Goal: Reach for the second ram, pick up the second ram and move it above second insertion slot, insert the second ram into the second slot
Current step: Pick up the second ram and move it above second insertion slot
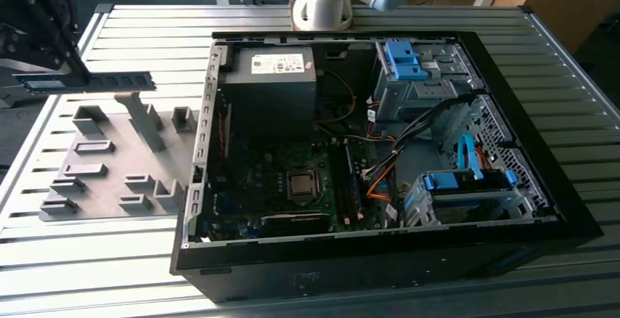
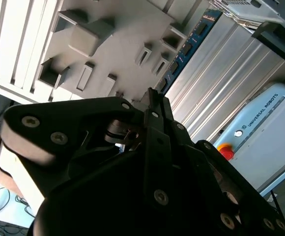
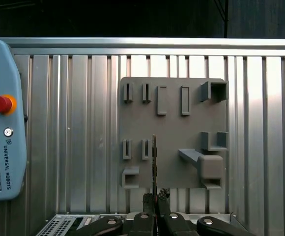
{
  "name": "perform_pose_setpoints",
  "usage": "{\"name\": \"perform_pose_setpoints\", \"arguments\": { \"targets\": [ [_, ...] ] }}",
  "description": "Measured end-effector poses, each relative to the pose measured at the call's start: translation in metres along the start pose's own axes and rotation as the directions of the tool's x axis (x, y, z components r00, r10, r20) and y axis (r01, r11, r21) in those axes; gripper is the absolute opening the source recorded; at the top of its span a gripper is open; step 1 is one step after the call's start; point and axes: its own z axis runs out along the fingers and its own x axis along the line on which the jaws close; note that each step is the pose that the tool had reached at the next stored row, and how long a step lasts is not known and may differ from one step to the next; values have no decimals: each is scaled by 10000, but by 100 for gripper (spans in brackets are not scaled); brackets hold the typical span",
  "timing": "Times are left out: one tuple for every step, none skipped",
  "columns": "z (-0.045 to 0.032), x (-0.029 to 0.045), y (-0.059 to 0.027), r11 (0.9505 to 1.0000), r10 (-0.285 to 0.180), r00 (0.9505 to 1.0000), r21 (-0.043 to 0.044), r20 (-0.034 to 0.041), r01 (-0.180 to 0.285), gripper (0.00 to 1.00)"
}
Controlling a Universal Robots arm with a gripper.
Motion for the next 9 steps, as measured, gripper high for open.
{"name": "perform_pose_setpoints", "arguments": {
  "targets": [
    [0,0,-37,10000,0,10000,0,0,0,14],
    [0,-1,-71,10000,0,10000,1,0,0,14],
    [-1,-1,-104,10000,1,10000,0,0,-1,14],
    [-2,-2,-137,10000,2,10000,-1,-1,-2,14],
    [-2,-2,-169,10000,1,10000,-1,-1,-1,14],
    [-2,-2,-199,10000,1,10000,0,0,-1,14],
    [-2,-3,-228,10000,0,10000,0,-1,0,14],
    [-1,-3,-253,10000,0,10000,1,1,0,14],
    [-2,-3,-275,10000,0,10000,0,0,0,14]
  ]
}}
